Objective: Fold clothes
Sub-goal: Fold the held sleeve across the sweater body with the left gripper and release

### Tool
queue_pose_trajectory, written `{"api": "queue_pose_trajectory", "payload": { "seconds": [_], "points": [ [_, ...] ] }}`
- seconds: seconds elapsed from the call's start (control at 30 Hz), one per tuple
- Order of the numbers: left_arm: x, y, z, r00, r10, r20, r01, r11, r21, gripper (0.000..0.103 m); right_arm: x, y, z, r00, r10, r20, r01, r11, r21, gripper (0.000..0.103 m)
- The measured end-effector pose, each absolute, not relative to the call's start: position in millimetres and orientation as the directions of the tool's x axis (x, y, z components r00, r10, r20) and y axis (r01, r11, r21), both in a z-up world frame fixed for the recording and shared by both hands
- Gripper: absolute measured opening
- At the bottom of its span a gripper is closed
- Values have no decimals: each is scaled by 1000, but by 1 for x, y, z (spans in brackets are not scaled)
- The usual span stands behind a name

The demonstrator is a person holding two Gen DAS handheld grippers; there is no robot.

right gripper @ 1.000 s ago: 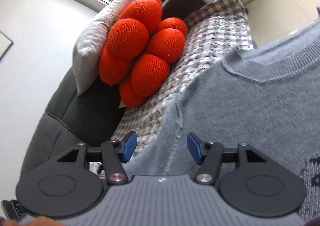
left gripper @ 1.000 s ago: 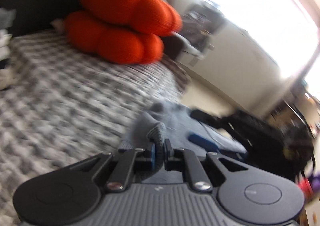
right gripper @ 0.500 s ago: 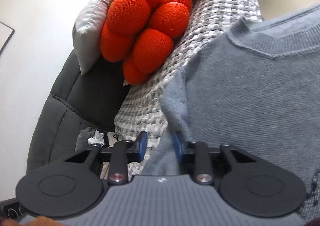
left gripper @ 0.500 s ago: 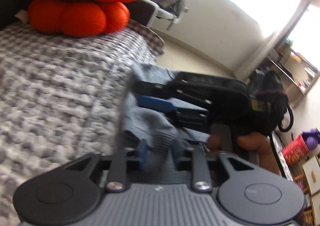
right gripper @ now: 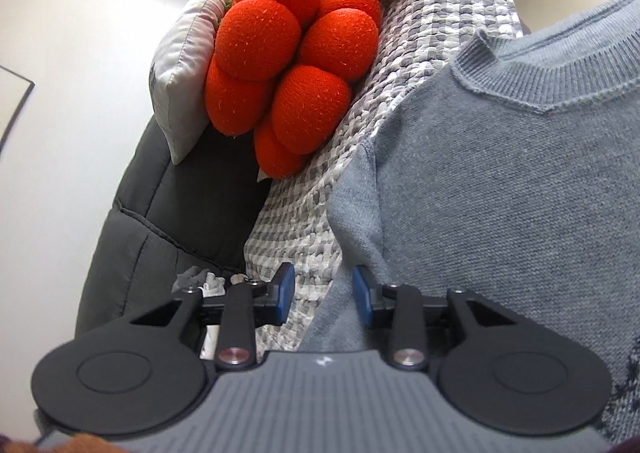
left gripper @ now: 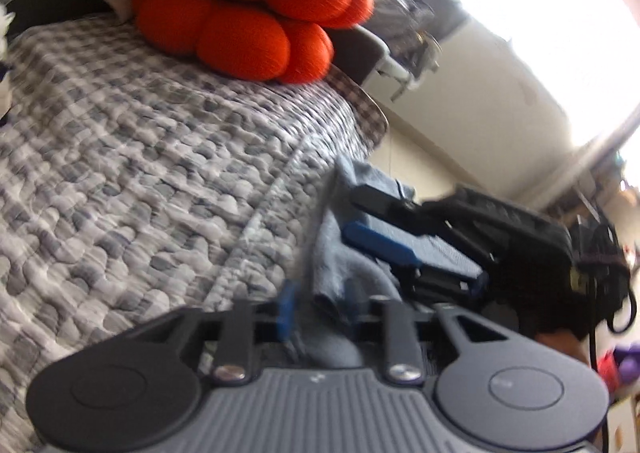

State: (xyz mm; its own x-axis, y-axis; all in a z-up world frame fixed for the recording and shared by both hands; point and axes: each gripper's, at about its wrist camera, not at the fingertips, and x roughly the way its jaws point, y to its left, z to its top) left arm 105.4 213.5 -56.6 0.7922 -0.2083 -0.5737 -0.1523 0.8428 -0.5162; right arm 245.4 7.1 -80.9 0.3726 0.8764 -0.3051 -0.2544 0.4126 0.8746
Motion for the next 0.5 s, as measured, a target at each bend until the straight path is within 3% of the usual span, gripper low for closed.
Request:
{"api": "queue_pose_trajectory", "payload": {
  "seconds": [0.03, 0.17, 0.5],
  "points": [
    [106, 216, -57, 795, -208, -570, -161, 834, -529, 5, 245, 7, -80, 375, 878, -298, -255, 407, 877, 38],
    [115, 229, -55, 793, -216, -570, -177, 813, -554, 3, 244, 1, -78, 398, 877, -268, -255, 387, 886, 44],
    [147, 290, -37, 777, -15, -629, -278, 888, -366, 2, 248, -11, -82, 462, 847, -263, -196, 387, 901, 45]
  ]
}}
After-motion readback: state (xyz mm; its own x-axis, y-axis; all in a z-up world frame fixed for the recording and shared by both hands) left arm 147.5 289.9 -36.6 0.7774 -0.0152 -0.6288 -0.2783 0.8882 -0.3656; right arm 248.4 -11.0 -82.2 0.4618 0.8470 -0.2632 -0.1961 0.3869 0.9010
